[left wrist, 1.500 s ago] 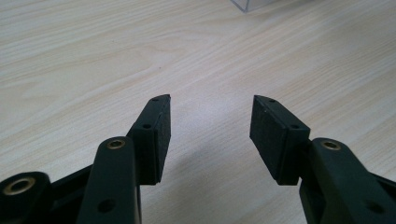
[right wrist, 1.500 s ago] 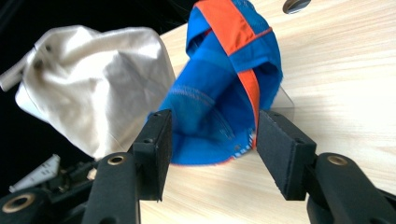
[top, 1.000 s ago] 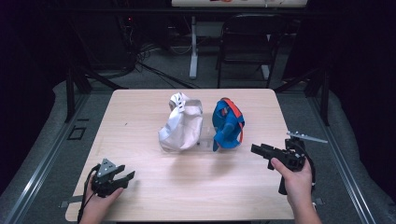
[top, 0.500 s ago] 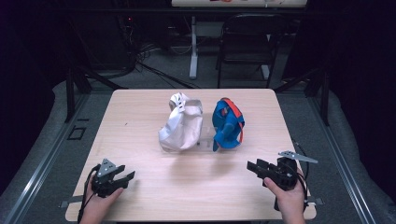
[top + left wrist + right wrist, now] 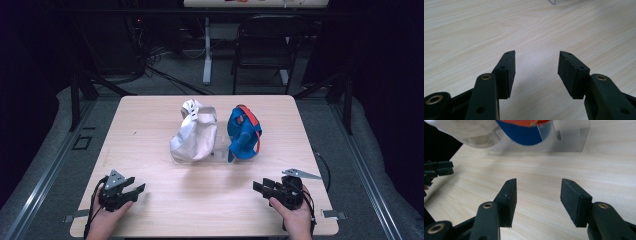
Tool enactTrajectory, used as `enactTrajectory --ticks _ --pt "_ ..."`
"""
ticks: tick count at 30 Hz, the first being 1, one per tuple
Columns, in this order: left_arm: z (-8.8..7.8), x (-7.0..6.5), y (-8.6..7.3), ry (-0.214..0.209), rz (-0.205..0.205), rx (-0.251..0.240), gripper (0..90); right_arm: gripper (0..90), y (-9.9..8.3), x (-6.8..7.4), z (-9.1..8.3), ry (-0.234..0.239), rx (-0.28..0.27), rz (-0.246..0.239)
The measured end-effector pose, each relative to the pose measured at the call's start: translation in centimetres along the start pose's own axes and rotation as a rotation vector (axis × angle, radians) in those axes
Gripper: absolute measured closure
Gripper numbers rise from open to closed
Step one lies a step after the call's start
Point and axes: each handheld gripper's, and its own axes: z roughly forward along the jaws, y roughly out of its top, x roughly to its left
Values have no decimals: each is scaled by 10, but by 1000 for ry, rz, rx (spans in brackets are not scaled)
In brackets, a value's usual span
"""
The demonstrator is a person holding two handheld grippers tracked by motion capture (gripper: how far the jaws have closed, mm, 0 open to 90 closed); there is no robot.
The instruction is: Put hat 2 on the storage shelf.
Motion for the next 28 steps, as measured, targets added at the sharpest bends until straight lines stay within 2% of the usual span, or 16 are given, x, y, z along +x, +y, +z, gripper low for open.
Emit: enactTrajectory --ticks 4,10,13,19,25,28 --pt "0 0 0 -6 5 8 485 492 -6 1 5 11 6 5" --pt "2 -2 0 -5 11 6 485 504 -14 1 11 -43 8 -21" --pt "2 -1 0 -6 13 12 485 504 -14 1 12 -50 12 -36" --pt "3 -2 0 -6 15 12 485 520 -15 1 13 -81 -15 -44" --pt "5 -4 2 -15 18 7 490 520 -15 -2 15 -83 -6 -40" --pt "5 -7 3 -32 3 -19 504 516 -15 -5 14 -93 -21 -31"
